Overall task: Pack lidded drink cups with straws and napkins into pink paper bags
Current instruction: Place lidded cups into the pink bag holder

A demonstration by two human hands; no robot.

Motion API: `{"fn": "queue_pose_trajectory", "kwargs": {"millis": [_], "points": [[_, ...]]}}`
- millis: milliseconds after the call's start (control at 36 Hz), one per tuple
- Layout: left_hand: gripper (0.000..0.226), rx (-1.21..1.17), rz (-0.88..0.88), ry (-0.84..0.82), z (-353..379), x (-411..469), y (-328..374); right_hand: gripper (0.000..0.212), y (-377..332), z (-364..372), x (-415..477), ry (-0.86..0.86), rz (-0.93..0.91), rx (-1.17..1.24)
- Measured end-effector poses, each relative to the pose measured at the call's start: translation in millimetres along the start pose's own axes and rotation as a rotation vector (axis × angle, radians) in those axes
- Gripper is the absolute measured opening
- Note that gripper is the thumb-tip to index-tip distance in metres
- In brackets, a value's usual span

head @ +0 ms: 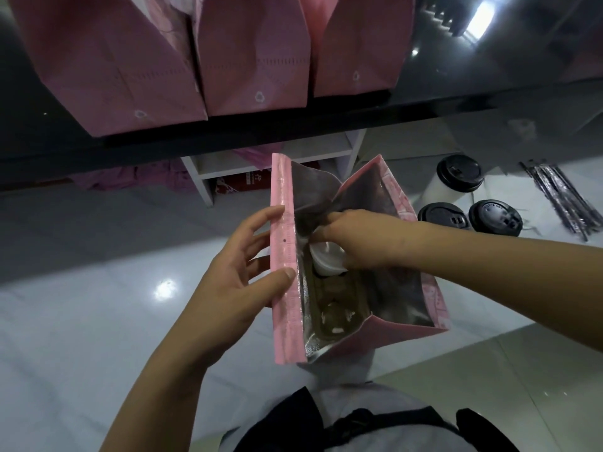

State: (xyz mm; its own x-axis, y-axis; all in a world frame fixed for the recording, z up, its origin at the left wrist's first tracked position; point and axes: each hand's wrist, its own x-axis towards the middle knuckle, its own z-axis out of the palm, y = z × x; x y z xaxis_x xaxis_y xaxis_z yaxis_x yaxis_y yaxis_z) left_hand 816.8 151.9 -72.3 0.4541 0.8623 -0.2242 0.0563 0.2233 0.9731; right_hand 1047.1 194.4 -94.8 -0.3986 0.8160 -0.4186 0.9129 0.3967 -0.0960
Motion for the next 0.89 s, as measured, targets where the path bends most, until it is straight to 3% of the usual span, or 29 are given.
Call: {"fn": "queue_pose_trajectory", "kwargs": {"millis": [278, 389, 444, 500, 583, 639, 694, 778, 889], "points": [[0.07, -0.05, 0.044, 0.088, 9, -2, 0, 0.076, -3, -11, -8, -0.007, 0.007, 0.047], [0.074, -0.046, 0.059, 0.114, 12, -4, 5, 0.058, -11, -51, -43, 0.132, -0.03, 0.156], [0.073, -0.037, 0.062, 0.138, 14, -4, 6, 0.047, -8, -70, -67, 0.21, -0.017, 0.333], [0.07, -0.019, 0.066, 0.179, 16, -3, 6, 0.039, 4, -79, -88, 0.328, 0.018, 0.545], [0.067, 0.011, 0.076, 0.237, 22, -2, 5, 0.032, 42, -69, -108, 0.504, 0.163, 0.591], [0.066, -0.012, 0.078, 0.262, 26, 0, 4, 0.042, 73, -52, -115, 0.451, 0.332, 0.462], [0.064, -0.043, 0.078, 0.28, 30, 3, 4, 0.056, 100, -31, -118, 0.275, 0.456, 0.316], [0.062, -0.067, 0.088, 0.304, 36, 9, 6, 0.073, 120, -2, -118, 0.091, 0.466, 0.201], [0.061, -0.067, 0.099, 0.347, 42, 17, 7, 0.086, 134, 21, -113, 0.024, 0.447, 0.076]]}}
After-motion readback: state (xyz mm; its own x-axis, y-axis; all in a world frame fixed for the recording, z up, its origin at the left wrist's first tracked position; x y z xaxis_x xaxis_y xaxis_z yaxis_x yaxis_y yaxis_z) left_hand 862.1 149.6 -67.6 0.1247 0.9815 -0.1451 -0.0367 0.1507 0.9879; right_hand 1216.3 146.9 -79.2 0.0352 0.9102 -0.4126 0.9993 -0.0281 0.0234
